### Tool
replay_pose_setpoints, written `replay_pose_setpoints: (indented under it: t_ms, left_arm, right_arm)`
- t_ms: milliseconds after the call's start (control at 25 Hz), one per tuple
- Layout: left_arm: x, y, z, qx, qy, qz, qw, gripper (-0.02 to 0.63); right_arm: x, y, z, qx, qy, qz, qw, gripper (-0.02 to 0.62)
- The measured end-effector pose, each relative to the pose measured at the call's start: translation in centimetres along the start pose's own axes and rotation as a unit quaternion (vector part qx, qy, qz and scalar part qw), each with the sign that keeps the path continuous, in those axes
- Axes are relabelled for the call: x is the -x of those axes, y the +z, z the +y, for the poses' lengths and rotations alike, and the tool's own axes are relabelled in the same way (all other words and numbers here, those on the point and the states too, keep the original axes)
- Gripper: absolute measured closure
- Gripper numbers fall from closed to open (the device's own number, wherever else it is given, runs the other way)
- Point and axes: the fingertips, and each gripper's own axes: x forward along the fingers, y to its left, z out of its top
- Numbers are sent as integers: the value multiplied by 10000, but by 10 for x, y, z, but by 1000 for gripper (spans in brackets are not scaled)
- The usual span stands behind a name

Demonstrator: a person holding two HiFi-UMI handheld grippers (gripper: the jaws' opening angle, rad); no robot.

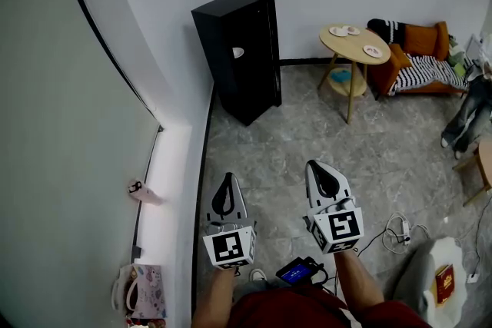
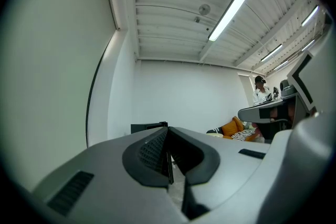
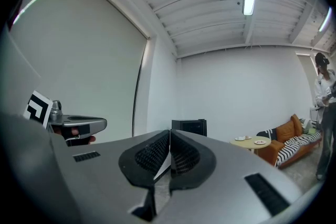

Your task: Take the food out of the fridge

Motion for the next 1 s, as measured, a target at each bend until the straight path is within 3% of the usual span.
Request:
replay_pose_setpoints:
  t_ms: [560,1000]
  left_arm:
    - [-9,8,-50,83,100,-52,9999,592]
    - [-25,4,-51,80,28,-29,10000,592]
  right_arm:
    - [20,6,-49,29,42,-101,9999,572]
    - [10,3,-60,39,-65,-83,9999,572]
